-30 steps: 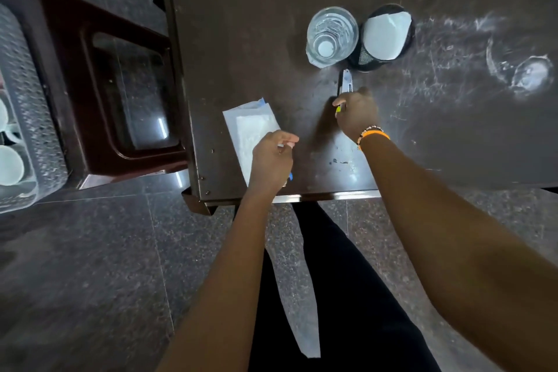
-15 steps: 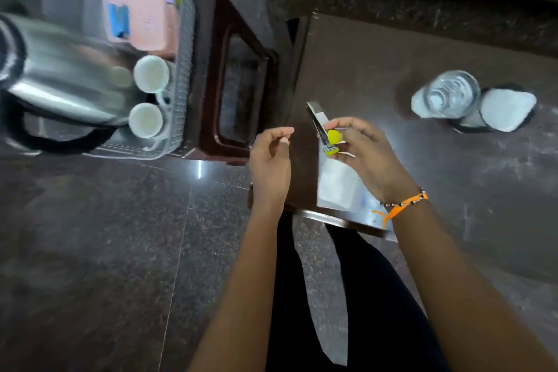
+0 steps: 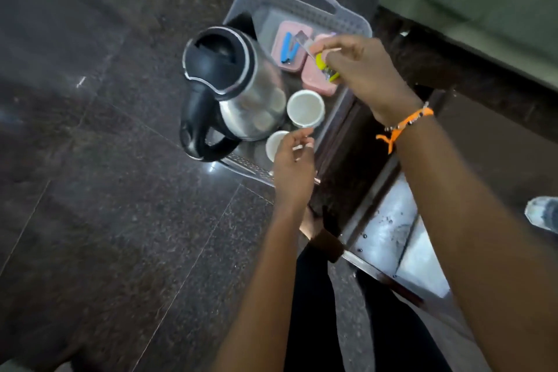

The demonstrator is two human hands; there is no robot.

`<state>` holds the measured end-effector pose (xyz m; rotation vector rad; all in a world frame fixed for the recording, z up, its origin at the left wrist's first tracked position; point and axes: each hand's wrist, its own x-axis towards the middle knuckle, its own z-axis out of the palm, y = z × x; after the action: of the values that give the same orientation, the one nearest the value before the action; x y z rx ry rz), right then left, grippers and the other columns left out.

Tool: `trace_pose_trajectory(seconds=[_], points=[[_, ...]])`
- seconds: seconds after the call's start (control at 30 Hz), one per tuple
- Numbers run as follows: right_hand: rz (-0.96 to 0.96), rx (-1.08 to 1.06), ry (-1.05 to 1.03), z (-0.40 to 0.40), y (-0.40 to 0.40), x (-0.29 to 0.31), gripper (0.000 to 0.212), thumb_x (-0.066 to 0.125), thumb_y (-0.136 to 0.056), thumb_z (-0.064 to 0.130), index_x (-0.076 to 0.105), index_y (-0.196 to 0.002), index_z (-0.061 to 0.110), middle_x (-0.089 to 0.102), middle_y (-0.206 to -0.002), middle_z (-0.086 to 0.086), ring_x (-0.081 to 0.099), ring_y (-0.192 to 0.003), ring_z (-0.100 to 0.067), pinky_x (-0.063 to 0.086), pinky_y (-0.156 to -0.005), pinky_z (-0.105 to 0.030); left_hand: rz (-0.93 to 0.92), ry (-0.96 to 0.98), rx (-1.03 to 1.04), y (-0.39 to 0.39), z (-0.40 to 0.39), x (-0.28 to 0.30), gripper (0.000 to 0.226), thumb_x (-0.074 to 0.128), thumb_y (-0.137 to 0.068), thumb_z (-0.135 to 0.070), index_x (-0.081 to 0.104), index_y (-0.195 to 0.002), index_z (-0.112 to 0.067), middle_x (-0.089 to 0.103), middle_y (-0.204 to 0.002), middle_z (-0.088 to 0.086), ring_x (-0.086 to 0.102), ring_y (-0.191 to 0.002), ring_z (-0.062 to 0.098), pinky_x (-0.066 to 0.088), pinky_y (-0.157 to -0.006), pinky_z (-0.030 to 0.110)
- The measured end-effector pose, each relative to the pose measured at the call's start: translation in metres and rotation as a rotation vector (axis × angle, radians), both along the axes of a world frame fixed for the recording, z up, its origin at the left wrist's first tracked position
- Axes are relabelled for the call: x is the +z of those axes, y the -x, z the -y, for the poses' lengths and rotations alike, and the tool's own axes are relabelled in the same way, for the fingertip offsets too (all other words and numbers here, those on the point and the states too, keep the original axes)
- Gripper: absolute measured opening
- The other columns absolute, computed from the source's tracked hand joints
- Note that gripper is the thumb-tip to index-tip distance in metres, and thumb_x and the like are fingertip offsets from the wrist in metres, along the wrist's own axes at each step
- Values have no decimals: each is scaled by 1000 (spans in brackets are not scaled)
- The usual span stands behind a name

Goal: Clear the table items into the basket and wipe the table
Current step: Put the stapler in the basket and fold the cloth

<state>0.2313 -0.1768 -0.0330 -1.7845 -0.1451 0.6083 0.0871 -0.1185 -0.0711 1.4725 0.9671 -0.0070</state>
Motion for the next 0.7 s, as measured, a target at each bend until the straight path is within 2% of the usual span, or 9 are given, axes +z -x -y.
trace_pose_trajectory(seconds=[0.1, 0.17, 0.23, 0.33, 0.43, 0.5, 0.53, 0.6, 0.7], points=[[59, 103, 104, -44, -36, -7, 24, 53, -91, 10, 68, -108, 4, 60, -75, 10, 53, -53, 13, 42, -55, -3, 5, 32, -23, -12, -15, -2, 16, 54, -91, -10, 64, -102, -16, 60, -86, -9, 54, -76, 2, 44, -72, 14], [63, 173, 166, -69, -52, -18, 25, 55, -91, 17, 69, -107, 4, 62, -84, 2, 55, -64, 5, 43, -56, -5, -3, 57, -23, -19, -23, -4, 17, 54, -91, -10, 64, -104, -14, 60, -87, -7, 51, -71, -2, 43, -71, 13], [17, 194, 181, -91, -63, -29, 24, 55, -92, 20, 67, -102, 2, 59, -80, -2, 52, -71, -9, 45, -58, -12, -6, 88, -22, -23, -28, -7, 18, 53, -91, -8, 64, -105, -13, 59, -84, -7, 50, -69, 0, 42, -70, 15], [-32, 215, 190, -116, -74, -41, 22, 54, -91, 17, 66, -104, 3, 56, -76, -1, 51, -75, -13, 47, -59, -16, -14, 104, -36, -27, -33, -10, 18, 53, -91, -7, 64, -104, -12, 57, -80, -8, 47, -65, 2, 39, -64, 13], [-34, 240, 223, -131, -80, -51, 17, 58, -89, 15, 66, -101, 7, 61, -87, -12, 55, -83, -23, 50, -70, -28, -23, 77, -67, -27, -33, -12, 18, 52, -91, -7, 64, -103, -12, 55, -78, -12, 48, -66, 1, 38, -61, 2], [-13, 304, 331, -137, -84, -56, 26, 58, -89, 18, 66, -108, 2, 66, -100, -18, 61, -88, -26, 51, -84, -31, -26, 81, -80, -26, -34, -13, 18, 51, -91, -7, 64, -101, -15, 55, -79, -11, 48, -66, 2, 37, -60, 1], [-2, 349, 395, -138, -86, -57, 29, 56, -90, 18, 65, -109, -2, 66, -95, -17, 60, -81, -21, 50, -81, -28, -24, 89, -82, -26, -35, -14, 18, 51, -91, -7, 64, -100, -16, 55, -80, -10, 47, -67, 2, 38, -60, 1], [26, 369, 453, -138, -87, -56, 27, 52, -90, 12, 66, -103, -7, 56, -70, -10, 44, -60, -10, 41, -62, -20, -14, 96, -80, -27, -36, -13, 19, 51, -91, -7, 64, -99, -18, 56, -80, -11, 47, -68, 3, 39, -61, 3], [-60, 204, 331, -127, -81, -45, 27, 46, -90, 1, 66, -107, -3, 57, -72, -5, 51, -61, -7, 45, -64, -15, -10, 87, -58, -28, -36, -13, 19, 52, -90, -7, 65, -100, -16, 58, -84, -9, 48, -71, 6, 40, -67, 10]])
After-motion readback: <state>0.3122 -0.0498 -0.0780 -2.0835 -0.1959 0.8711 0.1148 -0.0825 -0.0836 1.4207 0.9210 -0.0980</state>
